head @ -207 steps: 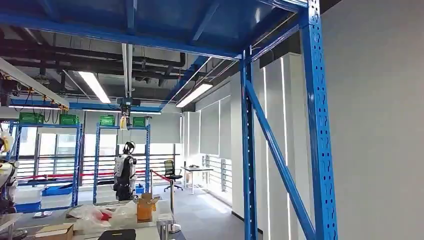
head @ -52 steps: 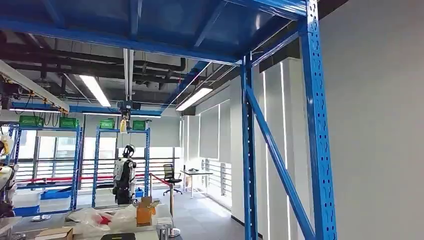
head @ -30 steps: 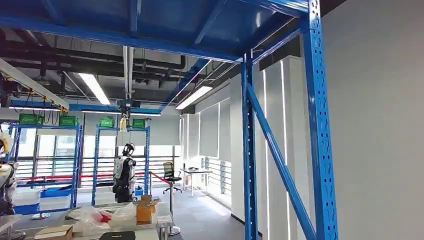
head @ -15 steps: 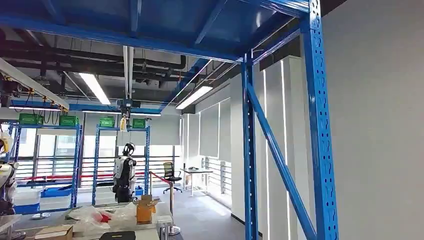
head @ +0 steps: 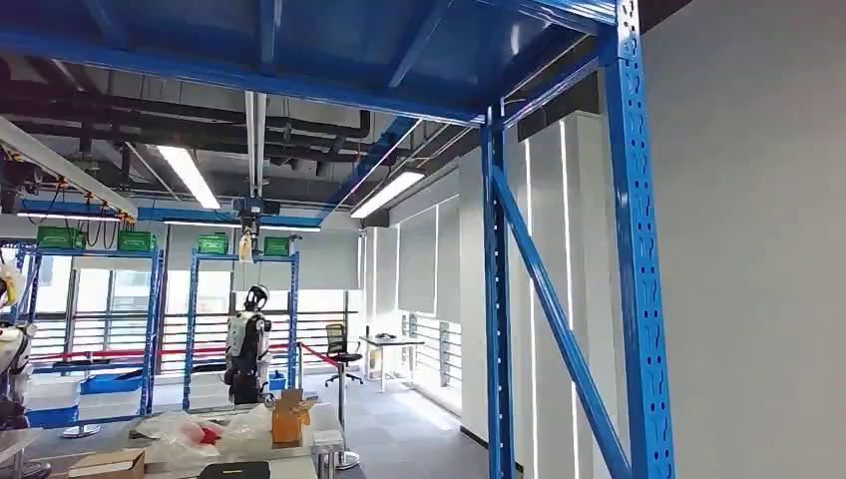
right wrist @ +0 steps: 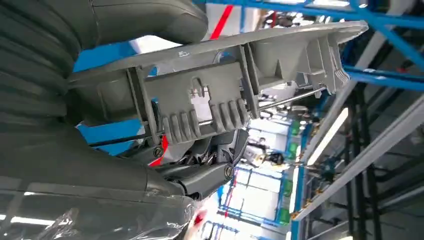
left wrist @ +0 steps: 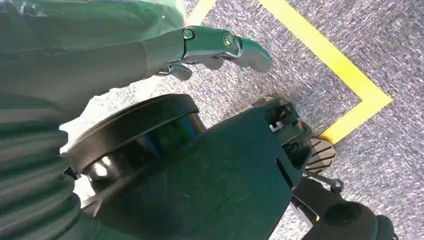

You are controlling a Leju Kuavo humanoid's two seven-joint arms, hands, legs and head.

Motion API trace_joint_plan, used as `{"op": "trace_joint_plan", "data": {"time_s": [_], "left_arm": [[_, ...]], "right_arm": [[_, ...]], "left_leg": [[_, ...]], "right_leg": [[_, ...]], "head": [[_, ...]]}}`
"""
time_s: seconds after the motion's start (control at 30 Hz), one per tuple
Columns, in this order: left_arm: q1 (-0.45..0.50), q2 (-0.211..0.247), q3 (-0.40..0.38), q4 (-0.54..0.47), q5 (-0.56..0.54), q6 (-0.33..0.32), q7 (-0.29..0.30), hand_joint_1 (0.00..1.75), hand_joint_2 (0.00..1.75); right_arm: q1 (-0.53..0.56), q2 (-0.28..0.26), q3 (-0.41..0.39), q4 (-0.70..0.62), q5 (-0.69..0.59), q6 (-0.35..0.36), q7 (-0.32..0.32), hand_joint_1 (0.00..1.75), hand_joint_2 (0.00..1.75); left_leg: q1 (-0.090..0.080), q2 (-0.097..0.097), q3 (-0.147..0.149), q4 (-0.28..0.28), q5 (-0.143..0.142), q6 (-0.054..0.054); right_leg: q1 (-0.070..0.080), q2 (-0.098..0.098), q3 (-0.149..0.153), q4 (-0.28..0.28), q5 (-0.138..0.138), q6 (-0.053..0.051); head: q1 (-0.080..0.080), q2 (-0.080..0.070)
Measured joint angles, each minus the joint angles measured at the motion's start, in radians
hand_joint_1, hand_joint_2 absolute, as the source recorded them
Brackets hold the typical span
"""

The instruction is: Take the parts from the cabinet and place them on the table.

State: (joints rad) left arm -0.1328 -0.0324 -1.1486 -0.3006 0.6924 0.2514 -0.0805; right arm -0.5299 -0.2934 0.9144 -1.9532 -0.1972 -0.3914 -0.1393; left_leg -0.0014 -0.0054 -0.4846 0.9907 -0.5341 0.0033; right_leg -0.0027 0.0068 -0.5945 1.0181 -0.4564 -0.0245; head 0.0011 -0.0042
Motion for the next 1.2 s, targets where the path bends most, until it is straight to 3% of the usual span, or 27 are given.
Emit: {"op": "trace_joint_plan", "data": {"time_s": [0.53,1.2], "left_arm": [[0.001,0.009,0.000,-0.017,0.016,0.004,-0.007,0.00,1.75],[0.010,0.011,0.000,-0.040,0.065,0.052,-0.018,0.00,1.75]], "right_arm": [[0.058,-0.006,0.013,-0.110,-0.044,0.089,-0.084,1.75,1.75],[0.080,-0.004,0.036,-0.143,-0.051,0.119,-0.105,1.75,1.75]], "left_leg": [[0.000,0.000,0.000,0.000,0.000,0.000],[0.000,0.000,0.000,0.000,0.000,0.000]], "right_leg": [[0.000,0.000,0.000,0.000,0.000,0.000],[0.000,0.000,0.000,0.000,0.000,0.000]], "head": [[0.000,0.000],[0.000,0.000]]}}
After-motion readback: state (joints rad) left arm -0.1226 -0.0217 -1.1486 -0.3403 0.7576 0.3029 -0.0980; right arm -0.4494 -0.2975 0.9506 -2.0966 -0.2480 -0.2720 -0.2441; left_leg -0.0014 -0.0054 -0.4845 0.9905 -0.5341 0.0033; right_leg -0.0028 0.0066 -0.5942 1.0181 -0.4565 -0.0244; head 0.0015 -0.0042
